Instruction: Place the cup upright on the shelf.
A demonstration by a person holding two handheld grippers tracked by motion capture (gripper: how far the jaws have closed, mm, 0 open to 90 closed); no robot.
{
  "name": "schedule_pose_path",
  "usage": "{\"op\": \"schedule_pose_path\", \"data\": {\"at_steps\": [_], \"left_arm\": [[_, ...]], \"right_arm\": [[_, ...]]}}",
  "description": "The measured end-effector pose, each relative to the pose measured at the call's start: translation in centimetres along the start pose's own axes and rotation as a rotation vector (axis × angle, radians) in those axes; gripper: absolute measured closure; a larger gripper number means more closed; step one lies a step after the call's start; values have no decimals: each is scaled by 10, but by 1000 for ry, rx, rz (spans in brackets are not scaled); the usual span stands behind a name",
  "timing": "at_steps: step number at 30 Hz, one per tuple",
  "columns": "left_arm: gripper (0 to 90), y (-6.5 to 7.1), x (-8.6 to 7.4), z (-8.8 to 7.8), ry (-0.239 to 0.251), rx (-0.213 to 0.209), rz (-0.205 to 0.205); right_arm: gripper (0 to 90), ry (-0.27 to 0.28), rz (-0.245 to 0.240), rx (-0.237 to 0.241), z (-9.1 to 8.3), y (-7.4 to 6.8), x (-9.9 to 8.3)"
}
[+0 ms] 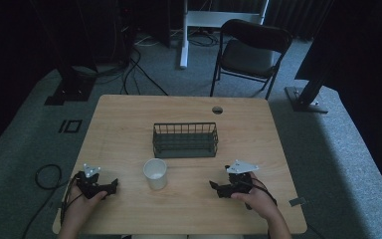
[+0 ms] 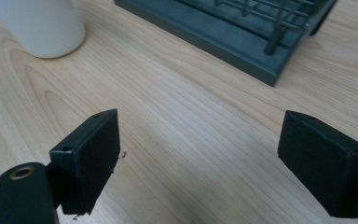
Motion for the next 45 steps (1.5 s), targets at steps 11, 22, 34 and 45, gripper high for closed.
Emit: {"op": "schedule_pose_path", "data": {"at_steps": [11,22,34,45], "left_arm": [[3,0,0,0,0,0,0],[3,0,0,0,0,0,0],[3,0,0,0,0,0,0],[3,0,0,0,0,0,0]], "right_arm": [[126,5,-35,60,9,-16,8],[127,-3,-69,110,20,-33,16],[127,1,-107,159,32,-50,24],[128,-5,-135,198,45,-64,29]]}}
Point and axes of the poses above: each handheld gripper's, and its own axes: z roughly forward along the jaws, x roughly out of its top, y roughly to its right, the point moved 1 cm from there along z, roughly forward along the jaws, and after that the axes turned 9 degrees about z, right-handed, at the moved point
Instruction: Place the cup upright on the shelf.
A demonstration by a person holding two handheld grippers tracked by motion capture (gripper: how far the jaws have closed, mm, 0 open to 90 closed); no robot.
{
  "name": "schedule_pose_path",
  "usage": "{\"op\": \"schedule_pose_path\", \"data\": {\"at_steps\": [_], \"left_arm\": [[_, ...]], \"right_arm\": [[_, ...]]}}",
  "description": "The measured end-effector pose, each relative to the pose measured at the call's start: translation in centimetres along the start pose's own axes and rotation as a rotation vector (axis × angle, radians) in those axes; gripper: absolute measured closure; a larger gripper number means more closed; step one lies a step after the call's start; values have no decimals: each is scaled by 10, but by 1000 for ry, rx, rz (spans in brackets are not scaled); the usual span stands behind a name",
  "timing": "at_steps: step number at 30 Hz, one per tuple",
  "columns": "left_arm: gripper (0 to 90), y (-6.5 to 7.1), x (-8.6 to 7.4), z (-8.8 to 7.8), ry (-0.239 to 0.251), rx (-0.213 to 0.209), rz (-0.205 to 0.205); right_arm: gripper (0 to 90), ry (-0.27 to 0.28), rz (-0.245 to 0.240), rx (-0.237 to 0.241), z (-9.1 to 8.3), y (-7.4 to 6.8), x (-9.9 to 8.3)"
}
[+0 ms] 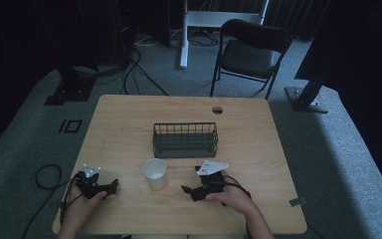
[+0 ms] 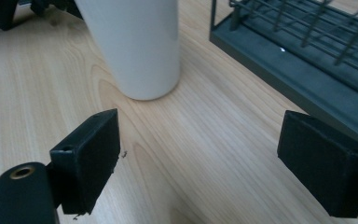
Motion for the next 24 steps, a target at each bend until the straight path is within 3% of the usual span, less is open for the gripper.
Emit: {"op": "schedule_pose_path", "data": {"at_steps": [24], "left_arm": [[3,0,0,0,1,0,-1]], "right_arm": [[129,15,-58,69,31,-27,24]]}}
Point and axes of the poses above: each handheld gripper's, and its own axes: z roughly forward along the jaws, x roughly out of its top, y roughly to its right, the point moved 1 cm from there along z, roughly forward along the jaws, and after that the axes turned 9 degrees about z, right-handed, at the moved point
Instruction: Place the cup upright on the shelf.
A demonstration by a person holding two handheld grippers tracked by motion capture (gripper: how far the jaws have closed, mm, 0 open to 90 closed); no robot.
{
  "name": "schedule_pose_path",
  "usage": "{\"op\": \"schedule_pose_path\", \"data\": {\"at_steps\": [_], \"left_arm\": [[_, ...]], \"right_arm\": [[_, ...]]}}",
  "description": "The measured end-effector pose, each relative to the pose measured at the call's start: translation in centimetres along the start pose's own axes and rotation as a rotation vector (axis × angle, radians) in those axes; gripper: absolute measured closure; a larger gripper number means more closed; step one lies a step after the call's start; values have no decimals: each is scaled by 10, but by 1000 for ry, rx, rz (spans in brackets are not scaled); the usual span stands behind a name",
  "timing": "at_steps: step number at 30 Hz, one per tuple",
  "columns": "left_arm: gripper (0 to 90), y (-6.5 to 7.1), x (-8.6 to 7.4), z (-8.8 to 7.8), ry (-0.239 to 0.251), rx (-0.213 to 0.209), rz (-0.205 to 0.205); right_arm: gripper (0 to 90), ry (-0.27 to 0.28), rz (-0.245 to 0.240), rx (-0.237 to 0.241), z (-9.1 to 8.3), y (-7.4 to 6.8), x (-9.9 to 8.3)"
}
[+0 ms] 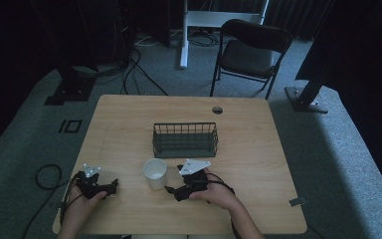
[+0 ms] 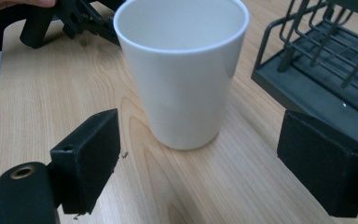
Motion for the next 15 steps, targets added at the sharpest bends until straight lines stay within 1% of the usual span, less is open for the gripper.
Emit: {"op": "schedule_pose_path", "data": {"at_steps": [15], "left_arm": [[3,0,0,0,-2,0,2]], "right_arm": [[129,19,-16,18,17,-7,14]]}}
Point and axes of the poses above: each handheld gripper's, and its own axes: z roughly forward along the jaws, x roughly out of its top, y roughly to its right, the point moved 1 cm from there along z, roughly forward along the jaws, and after that the axes turned 9 degrees about z, right-handed, at the moved point
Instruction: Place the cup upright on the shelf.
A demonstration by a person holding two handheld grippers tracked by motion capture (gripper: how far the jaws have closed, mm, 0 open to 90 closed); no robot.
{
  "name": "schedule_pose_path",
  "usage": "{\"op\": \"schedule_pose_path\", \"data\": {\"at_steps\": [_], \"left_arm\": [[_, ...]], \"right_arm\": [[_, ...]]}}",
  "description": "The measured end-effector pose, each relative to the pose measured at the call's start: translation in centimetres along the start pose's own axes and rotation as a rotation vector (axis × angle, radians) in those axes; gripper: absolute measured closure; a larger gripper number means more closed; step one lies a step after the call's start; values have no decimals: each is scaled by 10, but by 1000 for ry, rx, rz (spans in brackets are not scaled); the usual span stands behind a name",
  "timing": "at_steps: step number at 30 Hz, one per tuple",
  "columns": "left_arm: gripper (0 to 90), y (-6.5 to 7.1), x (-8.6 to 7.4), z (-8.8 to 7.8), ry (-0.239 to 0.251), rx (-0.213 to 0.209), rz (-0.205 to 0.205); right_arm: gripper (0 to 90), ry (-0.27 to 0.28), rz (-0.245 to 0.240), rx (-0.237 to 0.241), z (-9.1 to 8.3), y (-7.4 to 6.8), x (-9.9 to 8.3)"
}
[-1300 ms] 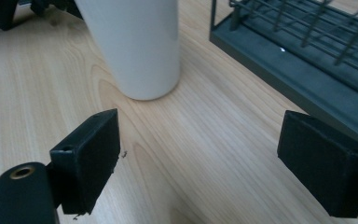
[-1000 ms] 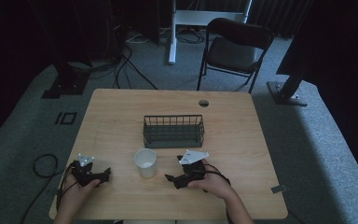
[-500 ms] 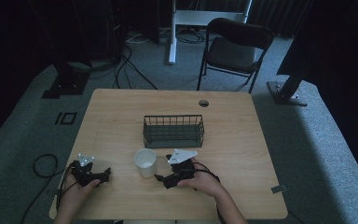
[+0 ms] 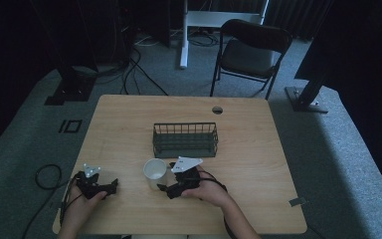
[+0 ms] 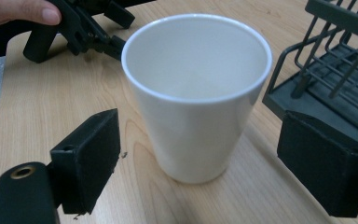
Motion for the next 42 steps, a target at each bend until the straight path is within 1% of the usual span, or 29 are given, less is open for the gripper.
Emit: {"op": "schedule_pose_path", "data": {"at_steps": [8,10,12,19,24,25,26,27,31,33,35,36,42], "left_arm": [[3,0,0,0,0,0,0],[3,0,0,0,0,0,0],[3,0,0,0,0,0,-1],[3,0,0,0,-1,-1,0],[3,0,0,0,-1,0,0],[3,0,0,0,-1,0,0],[3,0,0,0,-1,-1,0],[3,0,0,0,-1,-1,0],[3,0,0,0,0,0,0],[3,0,0,0,1,0,-2],[3,0,0,0,1,0,-1],[3,0,0,0,-1,-1,1],[3,0,0,0,2,0,-1]], "right_arm": [[130,11,-9,7,9,-3,7],[130,12,-26,-1,12,-3,8],[133,14,-30,-4,14,-4,10],[134,30,-27,2,21,-5,14],[141,28,-11,4,26,-8,17],[141,28,-11,4,26,-8,17],[168,27,-8,3,27,-8,17],[190,29,-15,-19,27,-8,19],[193,21,-3,-19,28,-7,21],[194,30,5,-27,27,-7,24],[194,33,0,-27,25,-7,27],[194,38,7,-29,24,-7,29],[194,57,11,-35,19,-6,39]]}}
Point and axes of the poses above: each handheld gripper's, and its own axes: z roughly forward along the jaws, x roughly out of its top, y roughly to its right, the point moved 1 cm from there along z, roughly forward along the jaws, and after that the axes turned 9 degrees about z, right-handed, at the moved point
